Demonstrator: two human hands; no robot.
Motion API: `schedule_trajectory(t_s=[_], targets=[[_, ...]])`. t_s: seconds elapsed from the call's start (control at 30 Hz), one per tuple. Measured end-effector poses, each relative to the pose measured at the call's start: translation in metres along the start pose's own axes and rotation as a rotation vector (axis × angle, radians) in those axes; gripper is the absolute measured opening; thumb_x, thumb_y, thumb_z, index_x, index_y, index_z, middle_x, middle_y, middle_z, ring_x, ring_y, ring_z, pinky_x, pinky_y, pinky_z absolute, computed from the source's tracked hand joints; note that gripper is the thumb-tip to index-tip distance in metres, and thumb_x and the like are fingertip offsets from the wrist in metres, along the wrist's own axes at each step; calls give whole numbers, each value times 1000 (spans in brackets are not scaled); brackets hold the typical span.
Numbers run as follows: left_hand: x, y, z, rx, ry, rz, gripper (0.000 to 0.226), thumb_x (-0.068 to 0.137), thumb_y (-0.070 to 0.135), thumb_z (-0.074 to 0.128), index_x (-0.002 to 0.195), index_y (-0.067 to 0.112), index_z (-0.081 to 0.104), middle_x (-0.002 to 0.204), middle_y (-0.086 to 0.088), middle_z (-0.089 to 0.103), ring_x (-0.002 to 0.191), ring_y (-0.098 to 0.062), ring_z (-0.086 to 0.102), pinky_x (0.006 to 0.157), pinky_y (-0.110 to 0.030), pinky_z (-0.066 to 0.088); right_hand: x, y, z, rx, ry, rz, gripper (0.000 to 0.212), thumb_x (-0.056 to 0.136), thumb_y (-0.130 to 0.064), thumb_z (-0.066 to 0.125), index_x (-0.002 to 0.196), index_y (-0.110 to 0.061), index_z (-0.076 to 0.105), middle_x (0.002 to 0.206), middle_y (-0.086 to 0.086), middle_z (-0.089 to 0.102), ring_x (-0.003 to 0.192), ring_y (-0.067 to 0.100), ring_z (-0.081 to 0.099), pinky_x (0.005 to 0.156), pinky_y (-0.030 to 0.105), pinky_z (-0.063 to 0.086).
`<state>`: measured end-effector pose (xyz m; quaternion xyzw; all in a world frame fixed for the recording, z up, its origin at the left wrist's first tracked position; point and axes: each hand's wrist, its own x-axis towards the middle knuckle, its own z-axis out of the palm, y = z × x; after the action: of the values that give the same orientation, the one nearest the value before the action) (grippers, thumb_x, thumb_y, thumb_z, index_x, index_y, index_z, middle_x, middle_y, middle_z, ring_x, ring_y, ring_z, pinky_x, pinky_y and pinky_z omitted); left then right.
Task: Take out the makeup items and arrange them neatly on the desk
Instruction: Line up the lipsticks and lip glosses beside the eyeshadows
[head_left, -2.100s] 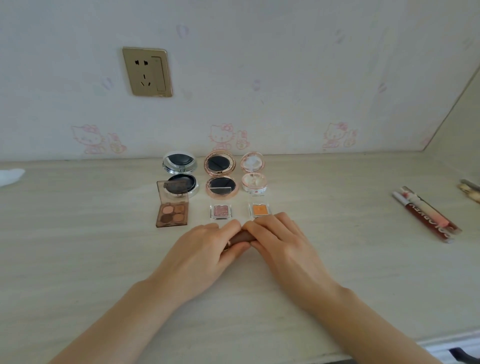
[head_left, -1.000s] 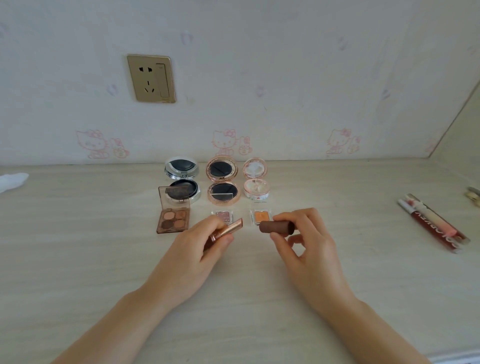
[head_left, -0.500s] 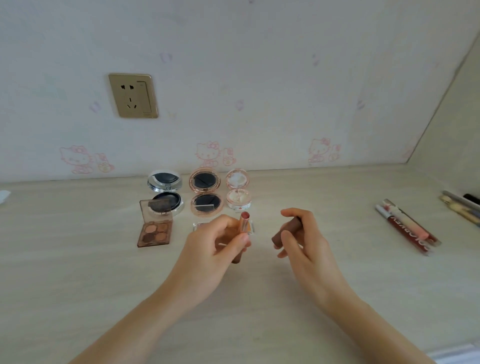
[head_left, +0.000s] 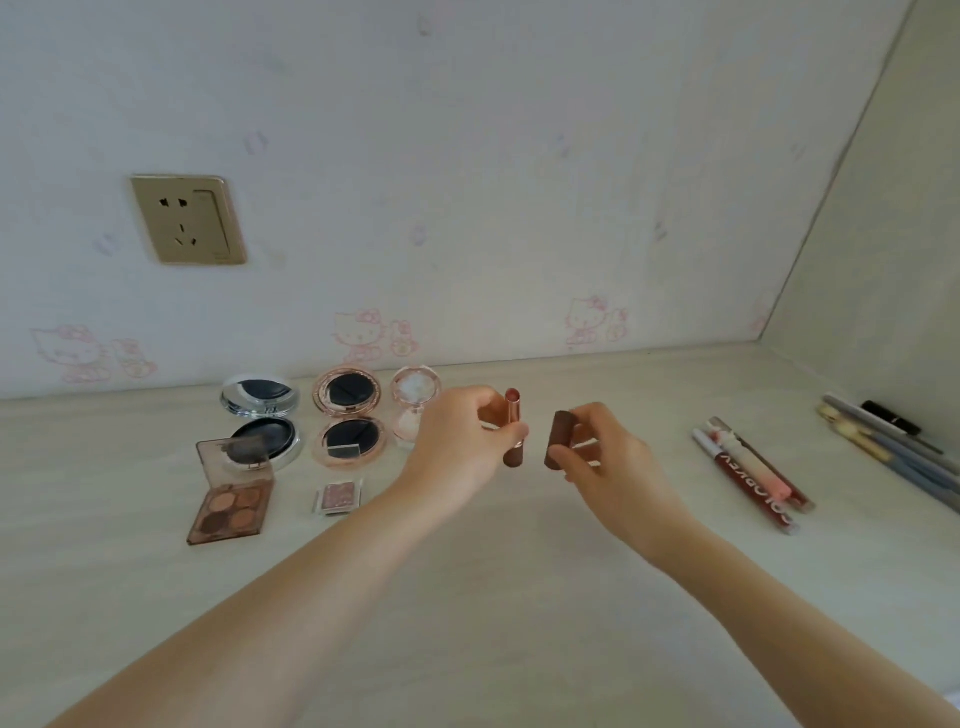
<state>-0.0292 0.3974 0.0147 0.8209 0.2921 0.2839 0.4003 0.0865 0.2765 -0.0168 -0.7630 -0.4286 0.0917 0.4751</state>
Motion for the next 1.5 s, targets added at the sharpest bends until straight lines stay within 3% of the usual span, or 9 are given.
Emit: schedule_trajectory(t_s=[0.1,0.2,0.43,0.53,0.77,1.03,1.5], targets=[[25,5,5,78,-8,-32,10,79,16,70,75,9,65,72,0,68,69,-17,62,52,-20,38,20,3,0,-67,-46,18,16,87,-17,60,89,-31,52,81,-15,69,79,-8,61,60,6,43],[48,6,8,160,-12,-51,8,76,10,70,70,6,66,61,0,59,57,-15,51,47,-22,34,40,4,4,-88,-68,13,17,85,-13,61,85,-28,53,76,-15,70,76,-8,61,60,3,42],[74,-5,13,293,-61,-119,7,76,3,69,72,6,64,65,-6,58,58,-19,50,45,-22,36,73,6,26,-65,-117,24,16,83,-7,58,87,-22,57,80,-9,71,74,1,65,47,4,37],[77,-12,12,302,-73,-115,3,75,1,68,75,2,65,72,-11,61,65,-24,50,53,-25,35,79,9,34,-85,-126,22,17,82,-6,58,86,-23,58,79,-10,69,75,5,65,51,6,41],[82,-20,8,293,-56,-146,11,74,5,70,85,4,69,78,-10,66,69,-20,54,48,-23,33,87,17,44,-141,-98,62,16,82,-11,62,89,-25,57,76,-15,64,77,5,62,55,4,38],[90,-26,9,364,-27,-126,9,76,4,70,85,3,68,82,-12,68,69,-21,56,44,-21,31,101,16,51,-262,-124,48,20,80,-12,59,100,-15,60,96,0,66,87,19,62,80,34,53],[104,-35,9,361,18,-153,15,73,3,71,70,8,57,70,-7,56,63,-21,51,43,-21,29,119,16,61,-319,-92,78,17,83,-19,56,99,-12,57,95,4,66,87,23,61,78,35,53]])
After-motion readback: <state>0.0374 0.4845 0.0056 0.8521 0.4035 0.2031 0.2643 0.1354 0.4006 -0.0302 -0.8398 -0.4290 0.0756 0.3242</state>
